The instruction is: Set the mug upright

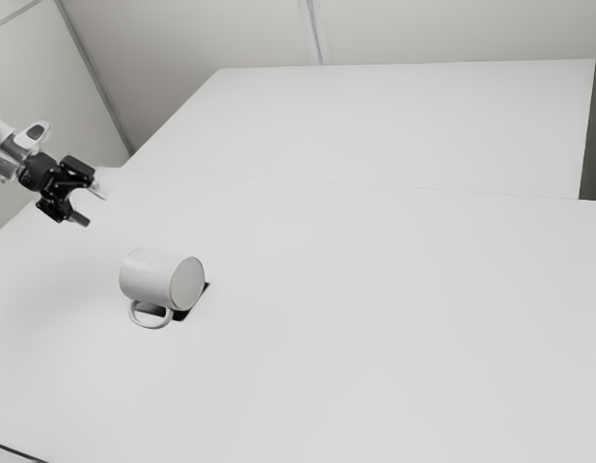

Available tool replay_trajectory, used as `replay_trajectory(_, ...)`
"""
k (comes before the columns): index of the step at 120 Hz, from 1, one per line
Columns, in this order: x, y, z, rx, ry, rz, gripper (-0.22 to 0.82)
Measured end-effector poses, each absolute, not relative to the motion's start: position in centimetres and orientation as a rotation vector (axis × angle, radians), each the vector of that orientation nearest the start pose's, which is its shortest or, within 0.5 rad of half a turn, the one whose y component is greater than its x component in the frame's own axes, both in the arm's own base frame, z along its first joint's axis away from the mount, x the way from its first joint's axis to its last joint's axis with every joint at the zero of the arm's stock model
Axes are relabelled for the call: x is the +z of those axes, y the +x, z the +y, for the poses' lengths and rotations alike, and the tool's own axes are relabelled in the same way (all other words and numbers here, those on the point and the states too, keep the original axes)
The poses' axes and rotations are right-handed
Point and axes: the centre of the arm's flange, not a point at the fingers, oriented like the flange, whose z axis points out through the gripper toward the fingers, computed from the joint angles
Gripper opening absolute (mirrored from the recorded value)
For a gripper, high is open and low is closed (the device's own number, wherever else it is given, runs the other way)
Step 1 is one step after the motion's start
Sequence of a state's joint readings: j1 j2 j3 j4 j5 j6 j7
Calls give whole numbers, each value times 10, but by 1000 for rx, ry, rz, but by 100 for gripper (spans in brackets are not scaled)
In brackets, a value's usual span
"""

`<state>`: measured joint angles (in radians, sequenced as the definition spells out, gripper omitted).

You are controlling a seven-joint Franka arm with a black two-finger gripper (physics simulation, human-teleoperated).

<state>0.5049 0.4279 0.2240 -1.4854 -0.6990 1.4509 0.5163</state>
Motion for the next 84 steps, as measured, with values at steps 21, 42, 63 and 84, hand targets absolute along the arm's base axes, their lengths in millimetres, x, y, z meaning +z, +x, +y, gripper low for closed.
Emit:
replay_trajectory(21, 369, 530, 364, 22, 2233, 280, 60)
replay_trajectory(42, 351, 512, 339, 38, 2144, 207, 60)
replay_trajectory(63, 307, 511, 330, 36, 2085, 180, 60)
replay_trajectory(84, 292, 512, 317, 61, 2045, 137, 60)
